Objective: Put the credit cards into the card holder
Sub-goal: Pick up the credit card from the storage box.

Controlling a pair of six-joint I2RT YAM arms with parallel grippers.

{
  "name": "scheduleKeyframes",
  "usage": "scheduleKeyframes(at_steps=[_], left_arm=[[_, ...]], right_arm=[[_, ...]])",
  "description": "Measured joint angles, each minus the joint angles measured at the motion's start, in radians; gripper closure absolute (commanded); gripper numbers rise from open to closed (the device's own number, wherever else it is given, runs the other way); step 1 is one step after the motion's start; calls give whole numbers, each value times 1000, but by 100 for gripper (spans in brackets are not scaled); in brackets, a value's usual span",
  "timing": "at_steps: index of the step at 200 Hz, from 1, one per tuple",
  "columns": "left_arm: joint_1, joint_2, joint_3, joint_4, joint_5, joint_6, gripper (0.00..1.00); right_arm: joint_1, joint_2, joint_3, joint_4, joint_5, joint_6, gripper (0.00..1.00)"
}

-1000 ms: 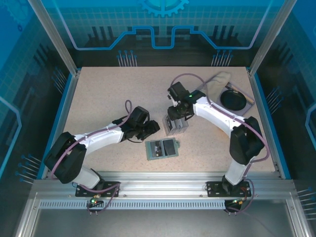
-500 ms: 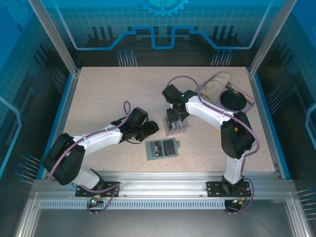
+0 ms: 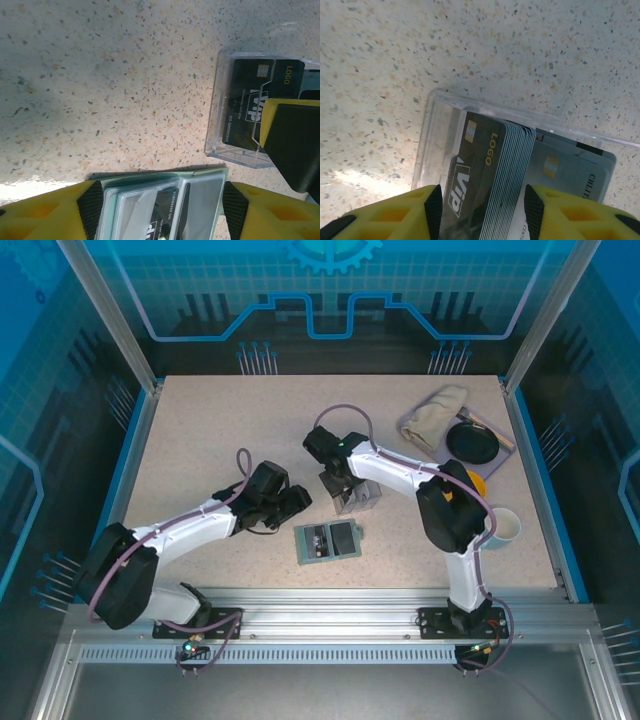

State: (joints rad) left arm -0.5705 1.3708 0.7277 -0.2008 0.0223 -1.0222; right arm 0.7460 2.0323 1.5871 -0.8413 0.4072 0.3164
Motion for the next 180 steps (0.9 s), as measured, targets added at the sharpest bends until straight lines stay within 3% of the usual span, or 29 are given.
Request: scheduleKeyframes(at_steps=[73, 180], left_arm=[[0, -3, -11, 0, 0, -16, 31], [0, -3, -11, 0, 0, -20, 31]], right_arm=[[54, 42, 25, -19, 167, 0, 52], [52, -8, 25, -30, 142, 1, 50]])
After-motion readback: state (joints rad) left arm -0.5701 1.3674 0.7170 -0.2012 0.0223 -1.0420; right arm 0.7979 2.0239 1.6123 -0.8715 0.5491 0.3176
